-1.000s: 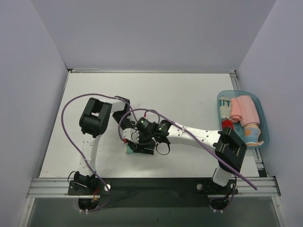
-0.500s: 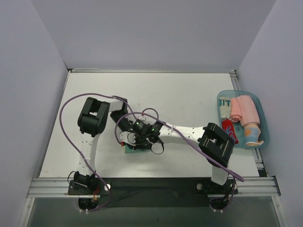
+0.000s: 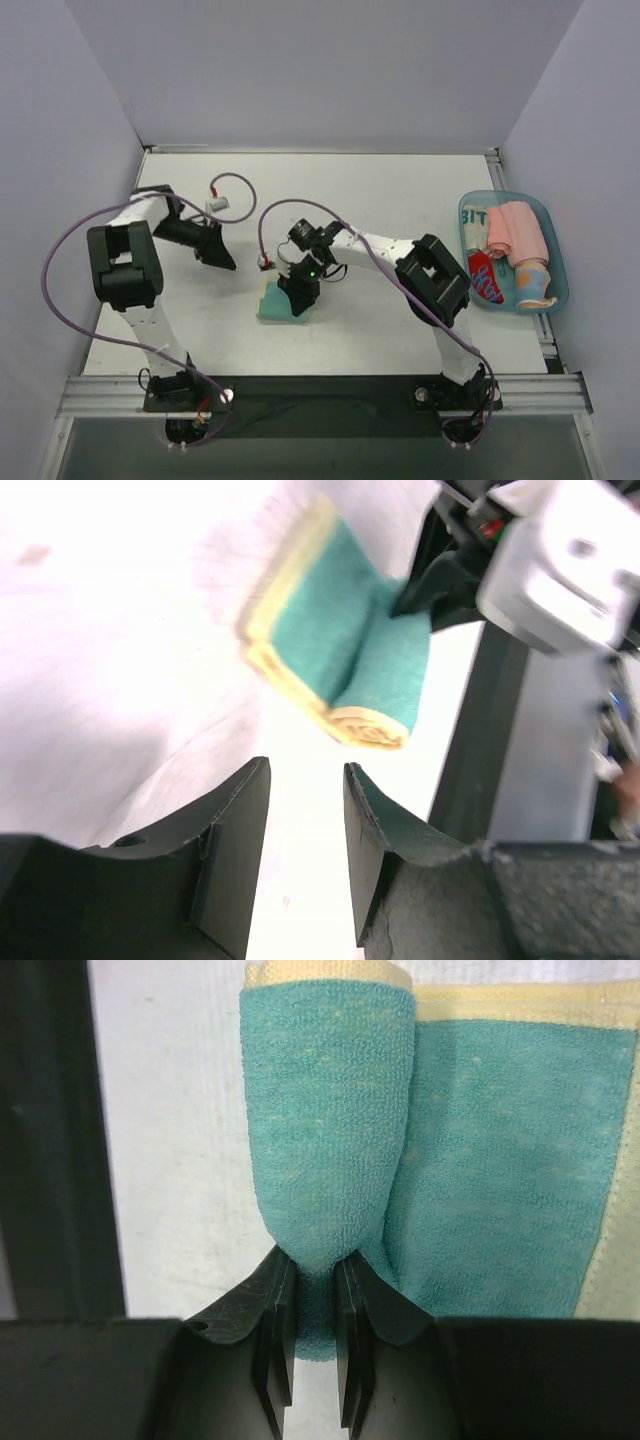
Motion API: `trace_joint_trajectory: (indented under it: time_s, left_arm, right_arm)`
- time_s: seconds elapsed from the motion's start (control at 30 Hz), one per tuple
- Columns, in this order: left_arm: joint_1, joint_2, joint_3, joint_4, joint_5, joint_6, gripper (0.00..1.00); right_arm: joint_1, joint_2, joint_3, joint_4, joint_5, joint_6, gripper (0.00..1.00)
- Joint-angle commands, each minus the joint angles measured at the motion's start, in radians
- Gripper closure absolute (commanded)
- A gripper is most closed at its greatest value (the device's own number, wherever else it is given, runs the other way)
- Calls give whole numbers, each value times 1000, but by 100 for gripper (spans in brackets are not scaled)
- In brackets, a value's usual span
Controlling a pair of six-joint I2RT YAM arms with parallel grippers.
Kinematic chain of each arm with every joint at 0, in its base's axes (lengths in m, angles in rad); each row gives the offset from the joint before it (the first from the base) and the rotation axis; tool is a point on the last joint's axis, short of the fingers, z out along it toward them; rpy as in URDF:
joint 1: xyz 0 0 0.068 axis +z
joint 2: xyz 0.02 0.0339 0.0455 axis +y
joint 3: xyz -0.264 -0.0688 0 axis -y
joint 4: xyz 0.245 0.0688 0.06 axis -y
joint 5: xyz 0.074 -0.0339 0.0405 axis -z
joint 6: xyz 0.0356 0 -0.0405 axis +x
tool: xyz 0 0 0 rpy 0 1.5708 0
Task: Roll the towels
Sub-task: Roll the towel
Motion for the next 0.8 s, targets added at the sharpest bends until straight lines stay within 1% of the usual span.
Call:
trace_joint_trajectory:
  time_s: [0.0,0.03,0.07,0.13,0.17,0.2,0.23,0.27,0.3,0.33,0.37,0.4,0.43,0.47,0.53,0.57,0.63,0.67,0.7,0.77]
  left_arm:
    - [95,-154,-12,-59,82,43,54]
    - [103,-191,-34,-45,72,48,54]
    - [104,-269,-57,-24,55,49,53]
    - [83,-354,-149,48,4,66,51]
    - [66,-445,-184,100,-25,42,50]
    - [19,-493,-268,201,-53,8,48]
    - [-14,-539,-304,252,-120,-1,48]
    - [-50,-629,-350,300,-152,-12,44]
    - [-95,-667,-385,379,-194,-21,43]
    - [-192,-705,-455,418,-255,-26,41]
    - [-243,-768,-486,453,-284,-34,39]
    - [-283,-792,-517,517,-307,-40,36]
    - [-375,-812,-572,548,-333,-46,35]
    - [-420,-838,-594,585,-399,-54,35]
    - [-504,-848,-634,662,-453,-58,34]
    - [-576,-846,-657,685,-499,-58,34]
    - [-647,-834,-669,742,-548,-61,34]
    - [-701,-820,-678,759,-570,-57,33]
    - [-721,-814,-683,794,-603,-42,33]
    - [-750,-799,-692,828,-625,-22,33]
  right_arm:
    - [-8,105,-16,-203,-149,36,100]
    - [-22,130,4,-205,-193,49,100]
    - [-31,144,12,-209,-213,56,100]
    - [-56,180,36,-215,-267,66,100]
    - [-63,190,41,-215,-279,68,100]
    - [-71,200,48,-217,-293,72,100]
    - [-86,220,61,-218,-304,83,100]
    - [-93,231,67,-218,-331,86,100]
    - [-99,240,71,-221,-344,89,100]
    - [-108,256,75,-222,-355,91,100]
    - [-120,265,79,-222,-378,94,100]
    - [-126,271,84,-222,-382,97,100]
    - [-131,286,87,-223,-387,100,100]
    - [-136,291,90,-222,-390,100,100]
    - [-145,302,90,-225,-398,99,100]
    - [-148,303,91,-225,-402,99,100]
    - [-151,311,93,-226,-408,100,100]
    - [-154,312,94,-228,-408,99,100]
    - [-157,314,96,-228,-408,99,100]
    - [-160,320,99,-228,-413,99,100]
